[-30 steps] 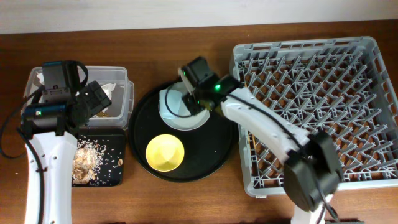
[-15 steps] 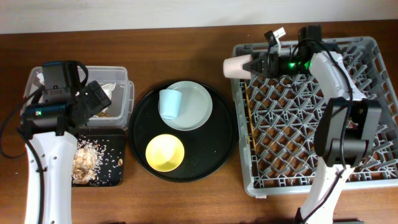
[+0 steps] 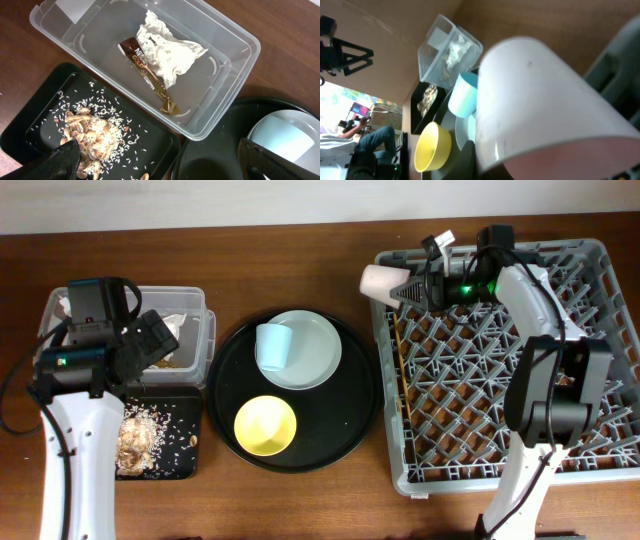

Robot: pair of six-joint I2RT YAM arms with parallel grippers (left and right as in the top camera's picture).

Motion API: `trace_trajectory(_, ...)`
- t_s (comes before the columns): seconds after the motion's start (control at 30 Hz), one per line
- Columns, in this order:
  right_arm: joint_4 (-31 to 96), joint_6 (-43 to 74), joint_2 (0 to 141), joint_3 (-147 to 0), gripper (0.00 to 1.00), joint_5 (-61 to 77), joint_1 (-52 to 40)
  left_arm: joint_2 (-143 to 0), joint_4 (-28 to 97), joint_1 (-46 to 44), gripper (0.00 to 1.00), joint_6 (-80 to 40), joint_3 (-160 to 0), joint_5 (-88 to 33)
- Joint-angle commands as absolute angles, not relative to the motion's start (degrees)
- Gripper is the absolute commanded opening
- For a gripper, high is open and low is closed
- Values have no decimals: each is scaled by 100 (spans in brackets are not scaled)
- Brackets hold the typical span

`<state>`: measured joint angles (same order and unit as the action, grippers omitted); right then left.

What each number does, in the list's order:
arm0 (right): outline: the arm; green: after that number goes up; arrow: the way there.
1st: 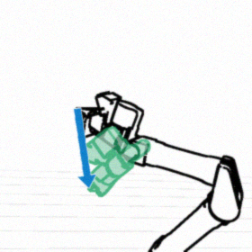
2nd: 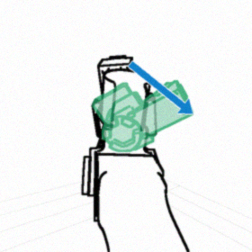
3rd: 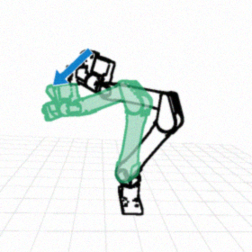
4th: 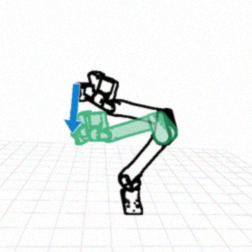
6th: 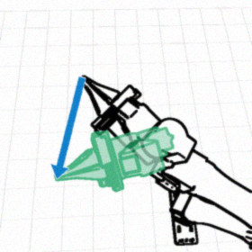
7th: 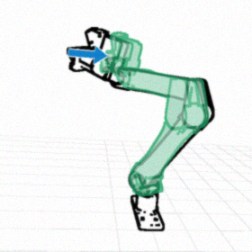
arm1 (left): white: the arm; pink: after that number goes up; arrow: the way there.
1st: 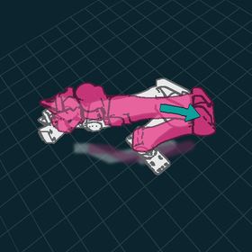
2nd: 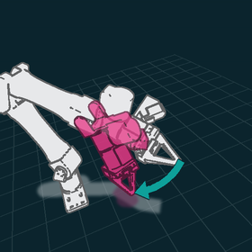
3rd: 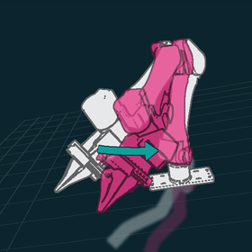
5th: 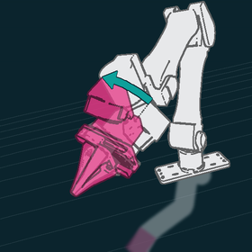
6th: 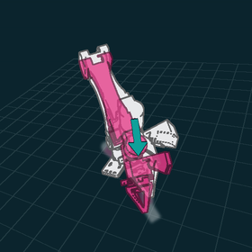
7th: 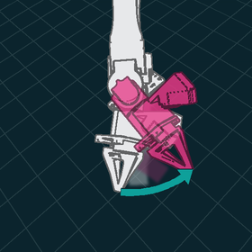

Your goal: Sort waste into correct bins and load items into the dishwasher rack

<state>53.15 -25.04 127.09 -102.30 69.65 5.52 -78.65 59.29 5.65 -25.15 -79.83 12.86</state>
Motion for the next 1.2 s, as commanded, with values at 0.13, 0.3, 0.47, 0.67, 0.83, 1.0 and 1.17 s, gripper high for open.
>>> trace_trajectory(0.13, 6368, -3135, 12787, -10156, 6, 5537, 941, -7832, 5927, 580, 99, -2569, -8058, 1284)
trace_trajectory(0.3, 6567, -3133, 12787, -10156, 6, 5413, 1118, -7832, 5927, 580, 99, -2569, -8058, 1284)
trace_trajectory(0.47, 6995, -3070, 11974, -10422, 5, 5332, 1216, -7832, 5927, 580, 99, -2567, -8058, 1284)
trace_trajectory(0.67, 6193, -2469, 10298, -10545, 51, 2397, -803, -7832, 5924, 580, 99, -2567, -8058, 1284)
trace_trajectory(0.83, 3894, -2523, 11437, -10545, 96, 2056, -2803, -7832, 5927, 580, 99, -2569, -8058, 1284)
trace_trajectory(1.0, 3175, -2902, 12868, -10545, 99, 3411, -2886, -7832, 5927, 580, 99, -2567, -8058, 1284)
trace_trajectory(1.17, 3931, -2917, 13023, -10545, 99, 3710, -2869, -7832, 5924, 580, 99, -2567, -8058, 1284)
